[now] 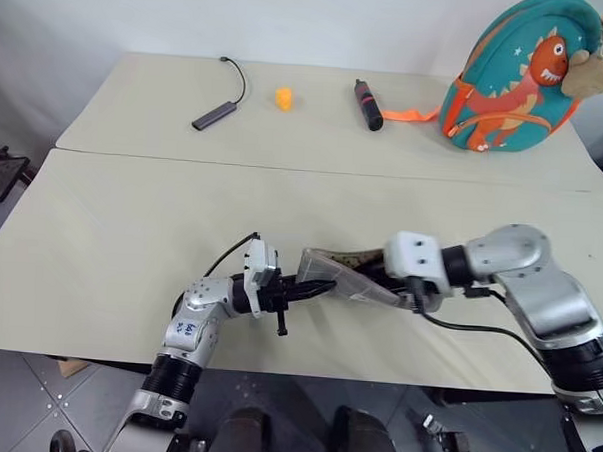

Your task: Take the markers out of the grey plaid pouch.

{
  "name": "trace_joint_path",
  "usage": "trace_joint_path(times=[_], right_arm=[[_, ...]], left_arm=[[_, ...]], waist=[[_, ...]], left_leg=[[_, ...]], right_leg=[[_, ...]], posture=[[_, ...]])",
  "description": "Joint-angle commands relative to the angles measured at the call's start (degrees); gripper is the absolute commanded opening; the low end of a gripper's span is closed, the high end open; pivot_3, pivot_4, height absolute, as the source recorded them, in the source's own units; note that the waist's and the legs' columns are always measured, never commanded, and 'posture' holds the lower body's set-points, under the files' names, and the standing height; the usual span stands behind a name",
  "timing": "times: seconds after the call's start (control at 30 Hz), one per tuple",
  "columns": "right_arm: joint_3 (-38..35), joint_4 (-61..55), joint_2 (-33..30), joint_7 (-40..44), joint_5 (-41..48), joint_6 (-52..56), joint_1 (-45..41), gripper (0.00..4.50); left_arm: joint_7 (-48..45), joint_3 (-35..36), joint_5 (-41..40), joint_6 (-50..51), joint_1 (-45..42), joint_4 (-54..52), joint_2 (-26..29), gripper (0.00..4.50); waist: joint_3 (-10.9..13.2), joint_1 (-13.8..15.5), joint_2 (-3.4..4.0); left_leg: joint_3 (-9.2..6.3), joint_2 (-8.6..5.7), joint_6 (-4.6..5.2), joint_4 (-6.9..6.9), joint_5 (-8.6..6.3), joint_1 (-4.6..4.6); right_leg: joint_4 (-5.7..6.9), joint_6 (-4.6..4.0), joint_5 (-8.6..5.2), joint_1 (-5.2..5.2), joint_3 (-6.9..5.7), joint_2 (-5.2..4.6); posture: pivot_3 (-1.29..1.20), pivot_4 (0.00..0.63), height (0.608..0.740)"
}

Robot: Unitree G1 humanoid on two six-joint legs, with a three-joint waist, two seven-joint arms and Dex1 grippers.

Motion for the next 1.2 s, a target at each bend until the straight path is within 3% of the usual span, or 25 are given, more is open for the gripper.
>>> trace_joint_path(times=[0.03,0.13,0.3,0.77,0.93,1.1,1.2], right_arm=[[-4.38,1.76,0.09,1.63,3.59,-6.64,0.98,1.07],[-10.61,2.73,2.25,2.25,13.68,-4.5,2.91,1.07],[-13.84,-1.6,2.25,0.14,22.46,3.0,4.31,1.07],[-18.05,-7.03,3.89,-10.83,33.11,13.16,2.71,1.07],[-24.88,-6.26,4.87,-23.3,52.05,25.43,-3.15,1.07],[-29.34,-3.23,2.26,-29.52,67.5,35.47,-2.07,1.07],[-27.42,-4.4,0.44,-27.44,61.54,34.85,1.3,1.07]], left_arm=[[0.67,0.69,-0.35,0.42,0.77,-0.86,0.44,0.0],[0.25,0.87,-0.38,0.91,1.3,-1.24,1.47,0.0],[0.81,1.38,-1.36,2.02,1.08,-1.65,1.86,0.0],[-0.04,1.04,-2.42,3.54,-0.79,-0.55,2.25,0.0],[-0.63,0.61,-3.0,4.62,-0.75,-0.69,2.44,0.0],[-0.74,0.1,-3.48,5.0,-1.34,-0.52,2.33,0.0],[-0.88,-0.01,-3.78,5.04,-1.93,-0.05,2.47,0.0]], waist=[[0.0,-0.03,0.0],[0.0,-0.02,0.0],[0.0,0.01,0.01],[0.0,0.09,0.01],[0.0,0.03,0.01],[0.0,0.33,0.01],[0.0,0.25,0.01]], left_leg=[[0.01,0.0,0.0,0.0,0.0,0.01],[-0.01,0.02,0.0,0.0,0.0,0.03],[-0.33,0.03,0.0,0.01,0.0,0.04],[-0.54,0.0,0.0,0.02,0.0,0.04],[-0.55,0.02,0.0,0.03,0.0,0.04],[-0.67,0.03,0.04,0.03,-0.02,0.03],[-0.62,-0.04,0.14,0.05,-0.09,0.03]], right_leg=[[0.0,0.0,0.0,0.01,0.0,0.0],[0.0,0.0,0.0,0.04,-0.03,0.0],[0.01,0.0,0.0,0.04,-0.02,0.0],[0.0,-0.01,0.0,0.07,-0.04,-0.02],[0.02,-0.01,0.0,0.06,-0.04,-0.02],[-0.06,-0.03,0.01,0.15,-0.12,-0.06],[-0.1,-0.02,0.02,0.2,-0.12,-0.07]], posture=[[0.0,0.15,0.74],[0.0,0.15,0.74],[0.0,0.15,0.74],[0.0,0.15,0.74],[0.0,0.15,0.74],[0.0,0.15,0.74],[0.0,0.15,0.74]])
